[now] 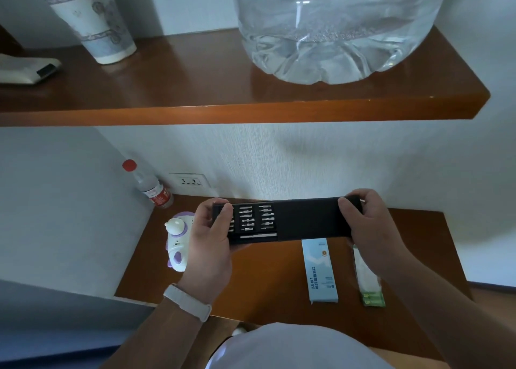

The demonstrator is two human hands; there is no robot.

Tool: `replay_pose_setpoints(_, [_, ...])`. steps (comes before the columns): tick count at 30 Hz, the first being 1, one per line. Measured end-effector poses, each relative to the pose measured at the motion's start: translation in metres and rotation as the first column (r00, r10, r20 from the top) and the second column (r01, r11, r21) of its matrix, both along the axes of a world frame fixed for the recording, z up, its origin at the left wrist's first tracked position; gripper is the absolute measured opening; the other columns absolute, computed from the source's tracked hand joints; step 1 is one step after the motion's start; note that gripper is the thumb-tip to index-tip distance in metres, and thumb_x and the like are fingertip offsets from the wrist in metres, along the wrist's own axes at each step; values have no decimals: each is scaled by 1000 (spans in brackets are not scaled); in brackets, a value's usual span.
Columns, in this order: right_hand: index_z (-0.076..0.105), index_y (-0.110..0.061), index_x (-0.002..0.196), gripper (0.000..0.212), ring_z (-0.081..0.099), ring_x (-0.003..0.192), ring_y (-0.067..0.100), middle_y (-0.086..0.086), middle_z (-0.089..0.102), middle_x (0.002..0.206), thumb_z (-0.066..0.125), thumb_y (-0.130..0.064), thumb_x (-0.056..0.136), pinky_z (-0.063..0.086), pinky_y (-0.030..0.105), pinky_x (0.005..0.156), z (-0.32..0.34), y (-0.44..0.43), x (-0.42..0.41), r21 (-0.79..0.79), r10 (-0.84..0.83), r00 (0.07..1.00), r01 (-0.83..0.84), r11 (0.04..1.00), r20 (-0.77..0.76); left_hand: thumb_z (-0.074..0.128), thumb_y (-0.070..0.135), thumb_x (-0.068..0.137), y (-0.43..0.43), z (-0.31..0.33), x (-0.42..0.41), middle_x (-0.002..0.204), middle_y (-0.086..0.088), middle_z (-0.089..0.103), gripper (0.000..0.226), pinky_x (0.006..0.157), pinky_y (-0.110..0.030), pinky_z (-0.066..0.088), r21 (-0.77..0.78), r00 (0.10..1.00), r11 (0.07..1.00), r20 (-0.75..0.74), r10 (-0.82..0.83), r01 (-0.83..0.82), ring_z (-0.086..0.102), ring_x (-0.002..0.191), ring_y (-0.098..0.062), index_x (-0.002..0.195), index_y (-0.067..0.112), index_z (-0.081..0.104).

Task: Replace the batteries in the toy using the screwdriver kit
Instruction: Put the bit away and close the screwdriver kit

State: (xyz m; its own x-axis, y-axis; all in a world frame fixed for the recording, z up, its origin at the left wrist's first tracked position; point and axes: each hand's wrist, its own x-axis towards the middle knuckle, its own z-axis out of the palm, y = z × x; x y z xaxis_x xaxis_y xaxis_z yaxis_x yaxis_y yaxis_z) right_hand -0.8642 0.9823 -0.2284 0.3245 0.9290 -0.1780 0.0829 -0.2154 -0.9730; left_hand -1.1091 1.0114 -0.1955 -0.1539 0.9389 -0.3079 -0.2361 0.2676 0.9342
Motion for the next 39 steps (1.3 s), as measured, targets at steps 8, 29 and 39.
replay_pose_setpoints(8, [46, -22, 102, 9, 64, 77, 19, 11, 58, 94, 53, -26, 99, 52, 21, 52, 3, 4, -12, -2, 34, 999, -34, 999, 41, 58, 16, 100, -3, -15, 10, 106, -9, 65, 12, 59, -35, 59, -33, 999, 999, 36, -3, 4, 69, 101, -29, 99, 27, 64])
replay_pose_setpoints(29, [43, -38, 107, 29, 65, 80, 16, -3, 55, 99, 66, -33, 91, 53, 16, 53, -9, -4, -46, -13, 267, 958, -267, 964, 102, 79, 14, 77, -21, -43, 20, 114, -15, 61, 32, 71, -41, 62, -9, 980, 980, 4, -198, 199, 68, 105, -33, 99, 33, 65])
replay_pose_setpoints(39, [41, -33, 118, 38, 64, 79, 16, 1, 53, 103, 68, -28, 91, 52, 16, 55, -23, -13, -44, -28, 197, 978, -199, 980, -68, 71, 6, 90, -16, -43, 17, 111, -13, 61, 33, 69, -43, 62, 17, 967, 969, -72, -244, 246, 67, 104, -34, 93, 39, 67])
